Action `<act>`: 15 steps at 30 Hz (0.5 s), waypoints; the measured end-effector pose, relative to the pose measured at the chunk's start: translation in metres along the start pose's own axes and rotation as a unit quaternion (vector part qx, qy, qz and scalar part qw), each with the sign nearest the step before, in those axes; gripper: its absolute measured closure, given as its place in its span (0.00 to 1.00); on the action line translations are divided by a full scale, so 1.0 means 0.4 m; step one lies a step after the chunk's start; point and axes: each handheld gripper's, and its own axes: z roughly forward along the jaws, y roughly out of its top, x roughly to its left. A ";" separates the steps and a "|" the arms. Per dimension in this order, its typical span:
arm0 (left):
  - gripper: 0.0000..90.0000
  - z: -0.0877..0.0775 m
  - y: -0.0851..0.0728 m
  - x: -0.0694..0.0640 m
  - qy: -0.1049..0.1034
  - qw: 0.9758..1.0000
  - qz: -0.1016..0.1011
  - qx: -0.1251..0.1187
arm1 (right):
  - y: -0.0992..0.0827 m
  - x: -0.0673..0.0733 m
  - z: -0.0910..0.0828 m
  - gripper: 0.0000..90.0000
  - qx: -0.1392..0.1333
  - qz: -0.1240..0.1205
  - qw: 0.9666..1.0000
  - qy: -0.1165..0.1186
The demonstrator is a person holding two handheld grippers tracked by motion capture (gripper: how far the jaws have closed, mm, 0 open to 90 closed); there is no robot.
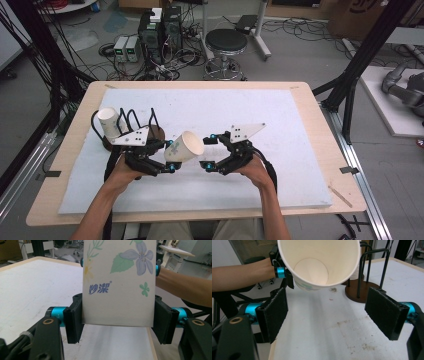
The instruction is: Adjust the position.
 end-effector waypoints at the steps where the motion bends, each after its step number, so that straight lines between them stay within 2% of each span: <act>1: 0.40 0.001 0.000 0.000 -0.001 1.000 0.000 0.000 | 0.000 0.000 0.002 0.21 -0.001 -0.001 1.000 0.000; 15: 0.40 0.029 0.007 -0.006 -0.012 1.000 0.009 0.000 | 0.008 0.004 0.024 0.21 -0.001 -0.004 1.000 0.012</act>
